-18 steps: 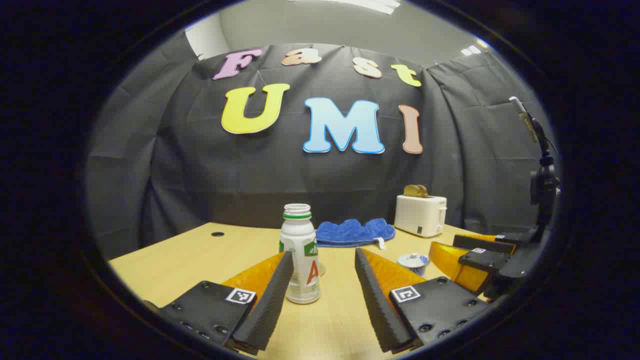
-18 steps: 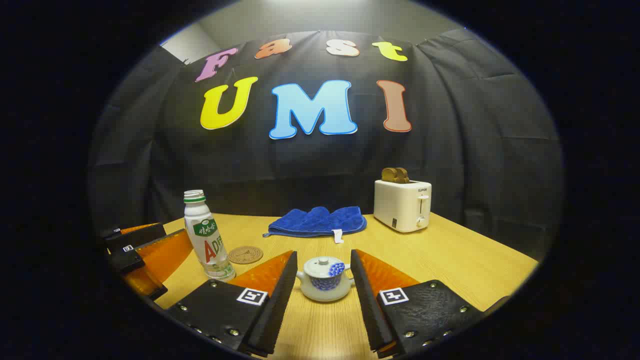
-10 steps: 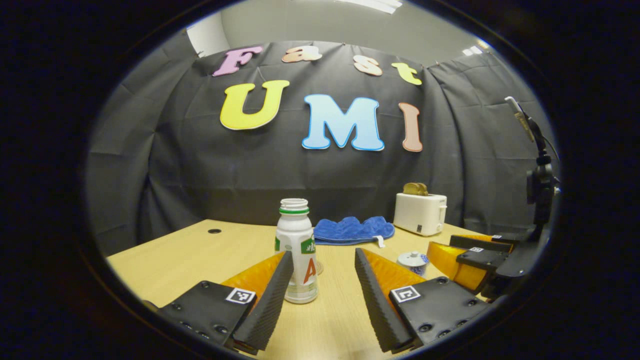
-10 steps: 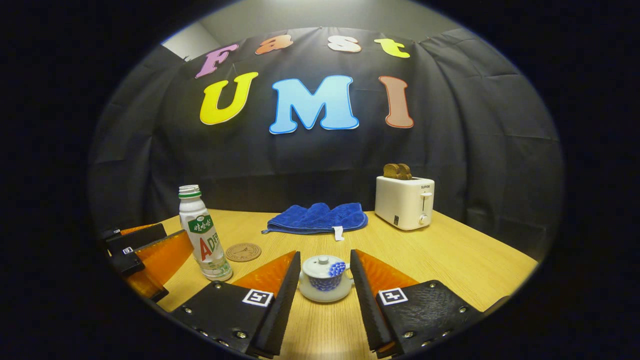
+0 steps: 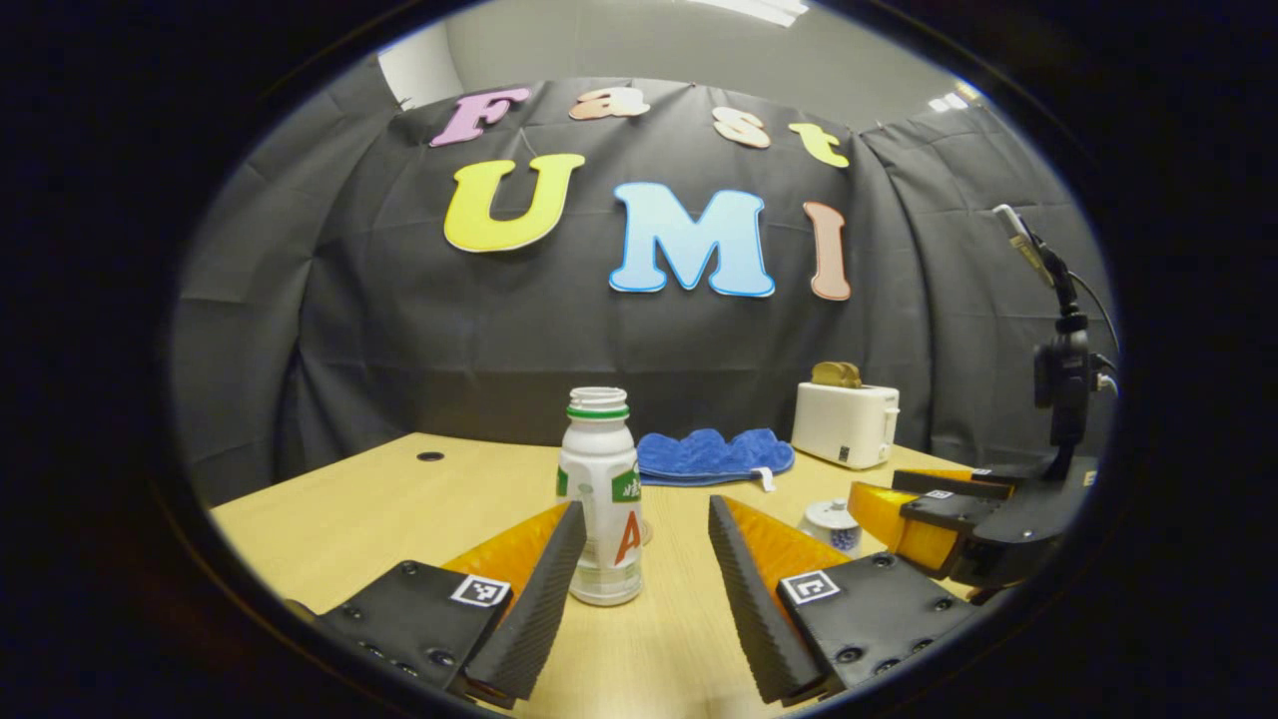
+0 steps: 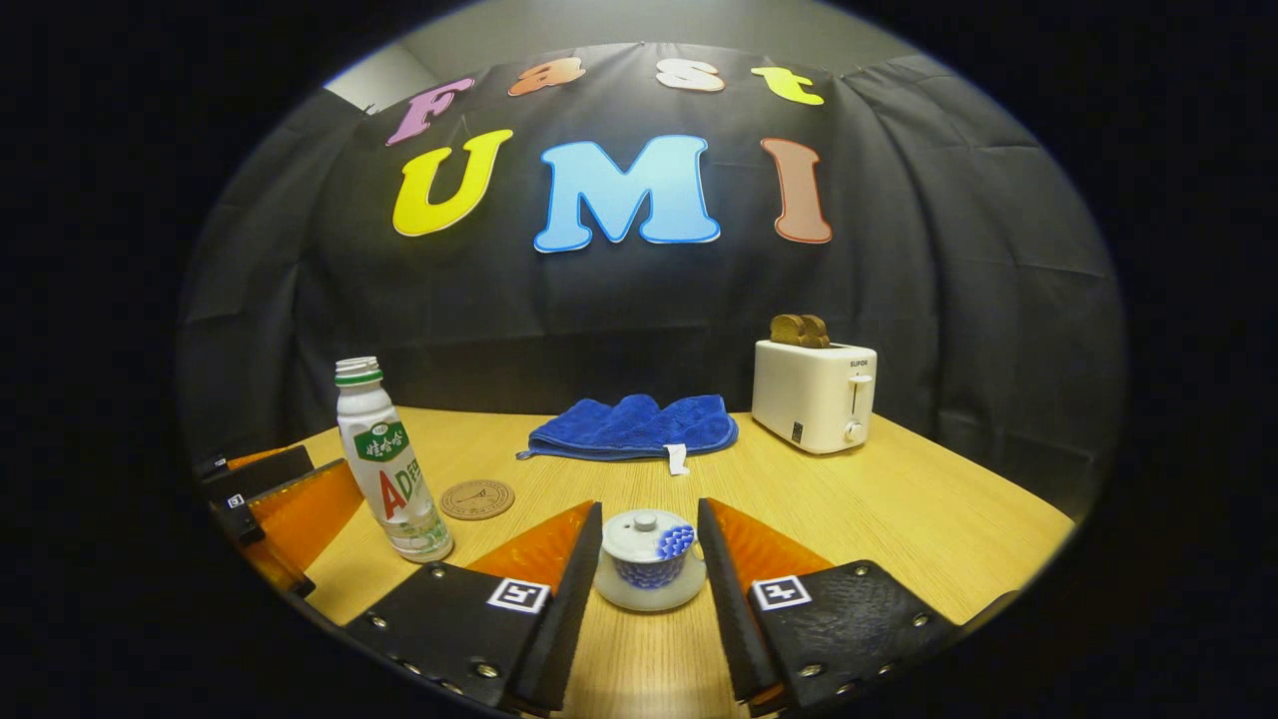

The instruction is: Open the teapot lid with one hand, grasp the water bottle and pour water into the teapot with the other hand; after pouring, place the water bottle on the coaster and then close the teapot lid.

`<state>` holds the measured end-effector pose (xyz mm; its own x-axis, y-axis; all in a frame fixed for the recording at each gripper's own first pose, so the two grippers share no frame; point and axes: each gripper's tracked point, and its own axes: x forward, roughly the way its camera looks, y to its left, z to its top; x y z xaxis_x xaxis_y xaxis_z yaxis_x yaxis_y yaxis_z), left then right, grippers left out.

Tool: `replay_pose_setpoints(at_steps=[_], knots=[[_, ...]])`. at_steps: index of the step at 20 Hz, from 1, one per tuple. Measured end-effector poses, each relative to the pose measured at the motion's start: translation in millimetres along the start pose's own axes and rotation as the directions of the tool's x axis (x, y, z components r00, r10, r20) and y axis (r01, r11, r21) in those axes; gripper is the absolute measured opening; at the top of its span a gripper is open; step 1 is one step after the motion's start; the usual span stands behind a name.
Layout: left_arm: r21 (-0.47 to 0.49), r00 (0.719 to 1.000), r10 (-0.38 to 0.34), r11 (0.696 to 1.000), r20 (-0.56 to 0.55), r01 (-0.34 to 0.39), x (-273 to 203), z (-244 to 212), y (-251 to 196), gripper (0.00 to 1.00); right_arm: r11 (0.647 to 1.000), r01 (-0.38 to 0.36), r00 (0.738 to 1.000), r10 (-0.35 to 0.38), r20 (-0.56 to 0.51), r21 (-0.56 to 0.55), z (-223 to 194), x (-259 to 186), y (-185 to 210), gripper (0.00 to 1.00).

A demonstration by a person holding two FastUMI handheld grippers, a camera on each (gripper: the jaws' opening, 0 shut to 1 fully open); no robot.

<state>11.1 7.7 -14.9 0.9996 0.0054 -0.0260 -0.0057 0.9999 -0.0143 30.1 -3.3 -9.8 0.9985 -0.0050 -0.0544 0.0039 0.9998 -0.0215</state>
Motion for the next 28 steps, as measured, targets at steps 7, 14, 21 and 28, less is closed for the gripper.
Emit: replay_pose_setpoints(at_steps=[7,14,21,28], knots=[[-0.002,1.0,-0.002,1.0,-0.007,0.002,2.6,-3.0,1.1,0.8,0.999,-0.025,0.999,0.024,-0.042,-0.032,-4.5,33.9,3.8,0.53],[-0.01,1.0,0.005,1.0,-0.016,-0.005,5.7,-5.0,7.9,0.85,0.998,-0.044,0.997,0.042,-0.069,-0.035,-18.6,51.6,7.3,0.53],[-0.017,1.0,0.007,1.0,-0.021,-0.007,8.8,-9.2,10.6,0.86,0.995,-0.057,0.996,0.051,-0.072,-0.084,-16.8,54.5,11.2,0.25],[-0.024,0.999,0.015,1.0,-0.033,-0.016,12.8,-13.6,15.8,0.83,0.992,-0.041,0.998,0.034,-0.058,-0.119,-13.5,55.1,2.3,0.01]])
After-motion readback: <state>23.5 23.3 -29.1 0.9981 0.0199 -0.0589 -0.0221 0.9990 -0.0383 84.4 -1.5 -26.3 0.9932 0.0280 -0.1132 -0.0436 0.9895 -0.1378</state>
